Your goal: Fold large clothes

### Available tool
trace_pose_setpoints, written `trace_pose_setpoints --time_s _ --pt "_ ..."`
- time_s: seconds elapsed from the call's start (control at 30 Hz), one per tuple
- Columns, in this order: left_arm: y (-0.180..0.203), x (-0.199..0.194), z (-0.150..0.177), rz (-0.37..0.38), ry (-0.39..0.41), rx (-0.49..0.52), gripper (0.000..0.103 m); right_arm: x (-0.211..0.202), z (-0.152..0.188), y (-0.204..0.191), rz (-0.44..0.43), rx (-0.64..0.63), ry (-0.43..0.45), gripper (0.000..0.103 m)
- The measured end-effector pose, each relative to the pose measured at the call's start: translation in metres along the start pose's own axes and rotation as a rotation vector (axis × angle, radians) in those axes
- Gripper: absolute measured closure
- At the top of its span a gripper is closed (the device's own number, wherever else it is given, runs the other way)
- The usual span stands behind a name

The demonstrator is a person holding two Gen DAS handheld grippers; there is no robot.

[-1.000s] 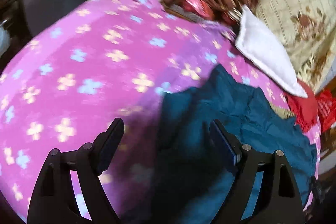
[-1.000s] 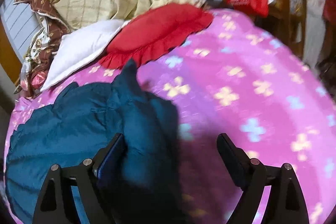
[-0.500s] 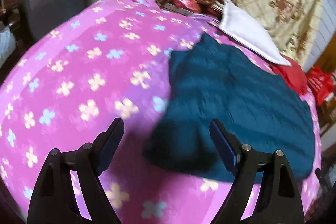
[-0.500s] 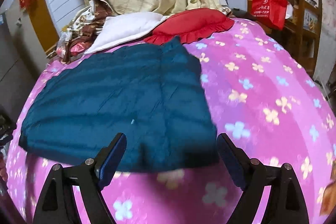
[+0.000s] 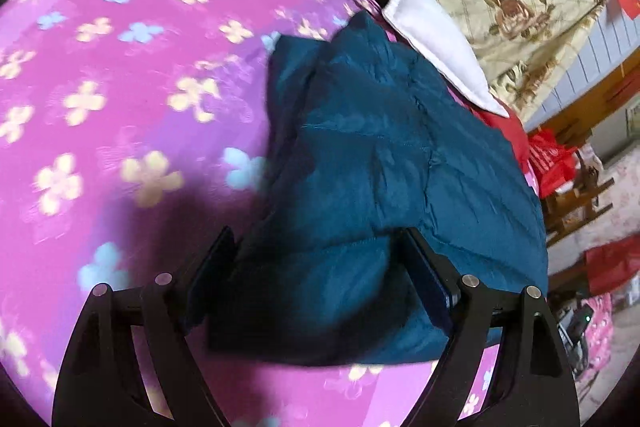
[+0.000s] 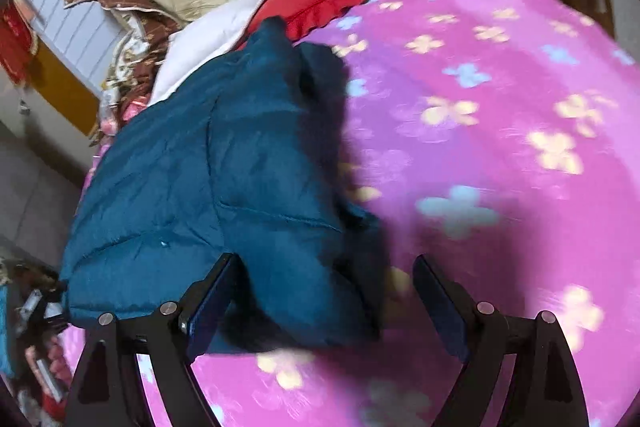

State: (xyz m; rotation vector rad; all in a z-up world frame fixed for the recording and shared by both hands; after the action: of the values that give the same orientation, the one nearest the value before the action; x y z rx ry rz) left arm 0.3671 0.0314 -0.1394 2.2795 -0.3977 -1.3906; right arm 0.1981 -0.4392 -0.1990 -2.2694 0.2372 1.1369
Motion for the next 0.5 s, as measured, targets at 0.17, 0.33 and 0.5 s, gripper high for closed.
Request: trace_pose_setpoints --time_s 0.17,0.33,0.5 --pt "0.009 0.024 -0.007 0.067 -0.038 0.002 0.003 0.025 -0.018 -0.020 -0.059 0.011 -0.001 0.010" --pt "0.023 0.030 -0.001 -0.018 -0.058 0.077 0.024 0.037 -0.028 -0.034 -0.083 0.028 -0.022 0.030" --pt "0.037 0.004 0.002 -0.034 -0.058 0.097 0.068 0.022 -0.020 -0.037 -0.187 0.064 -0.064 0.057"
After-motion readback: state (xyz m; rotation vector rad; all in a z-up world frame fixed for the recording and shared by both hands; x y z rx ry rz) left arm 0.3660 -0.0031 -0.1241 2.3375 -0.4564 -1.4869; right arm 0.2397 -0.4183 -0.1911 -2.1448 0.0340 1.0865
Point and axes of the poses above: each gripper's, at about its wrist camera, not at the fingertips, and x roughly the way its jaws point, y to its right, z to its underside, the point moved 8 cm from there along x, roughly the way its jaws point, and after that the axes turned 2 degrees about -y, right-handed, at the moved point
